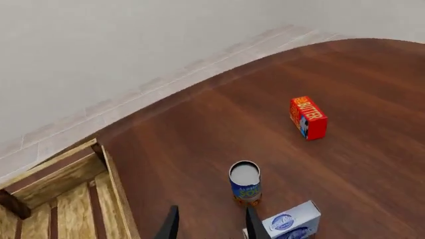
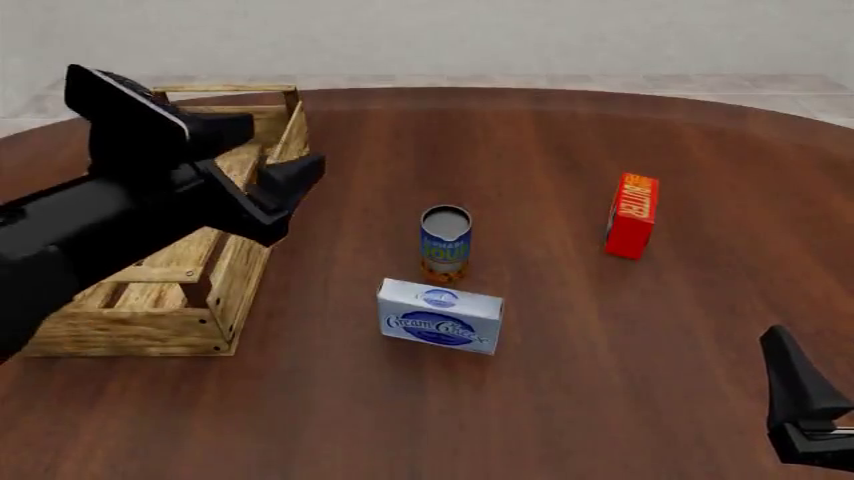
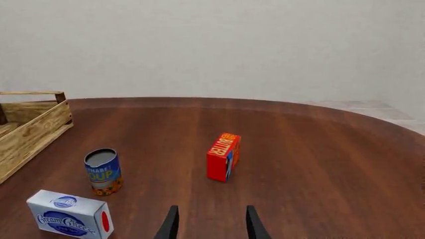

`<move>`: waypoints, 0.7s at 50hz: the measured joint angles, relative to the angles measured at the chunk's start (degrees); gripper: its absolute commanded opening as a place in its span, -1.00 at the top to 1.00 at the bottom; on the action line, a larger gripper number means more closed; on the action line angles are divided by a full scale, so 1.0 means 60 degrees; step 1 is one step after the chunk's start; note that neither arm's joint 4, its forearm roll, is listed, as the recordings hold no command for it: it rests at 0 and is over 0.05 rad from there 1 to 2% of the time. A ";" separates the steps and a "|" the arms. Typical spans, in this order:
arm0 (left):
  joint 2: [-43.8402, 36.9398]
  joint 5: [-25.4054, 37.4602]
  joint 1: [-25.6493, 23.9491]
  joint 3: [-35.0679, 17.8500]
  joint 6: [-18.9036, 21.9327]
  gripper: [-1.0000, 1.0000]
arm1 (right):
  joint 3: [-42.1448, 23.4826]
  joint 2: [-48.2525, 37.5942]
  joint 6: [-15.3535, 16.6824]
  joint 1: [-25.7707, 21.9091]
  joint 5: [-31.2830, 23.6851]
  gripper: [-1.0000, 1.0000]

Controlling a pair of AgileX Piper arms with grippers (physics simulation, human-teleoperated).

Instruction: Pick up the cream cheese and put it in the tray.

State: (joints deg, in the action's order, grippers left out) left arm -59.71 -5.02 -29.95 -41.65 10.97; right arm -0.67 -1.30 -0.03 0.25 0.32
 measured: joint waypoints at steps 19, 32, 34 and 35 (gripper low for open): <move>-0.1501 0.1327 -0.0497 -0.1479 0.1282 -1.00 | -0.0045 0.0006 0.0025 0.0011 -0.0047 -1.00; -0.2434 0.2422 -0.0716 -0.2433 0.2336 -1.00 | 0.0001 -0.0023 0.0013 0.0012 0.0022 -1.00; -0.2590 0.2604 -0.0741 -0.2579 0.2500 -1.00 | 0.0016 -0.0030 0.0010 0.0011 0.0042 -1.00; -0.2667 0.2695 -0.0751 -0.2651 0.2588 -1.00 | 0.0023 -0.0033 0.0008 0.0011 0.0050 -1.00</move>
State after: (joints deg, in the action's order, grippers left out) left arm -75.71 11.15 -34.45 -57.56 26.50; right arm -0.53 -1.49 0.02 0.31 0.62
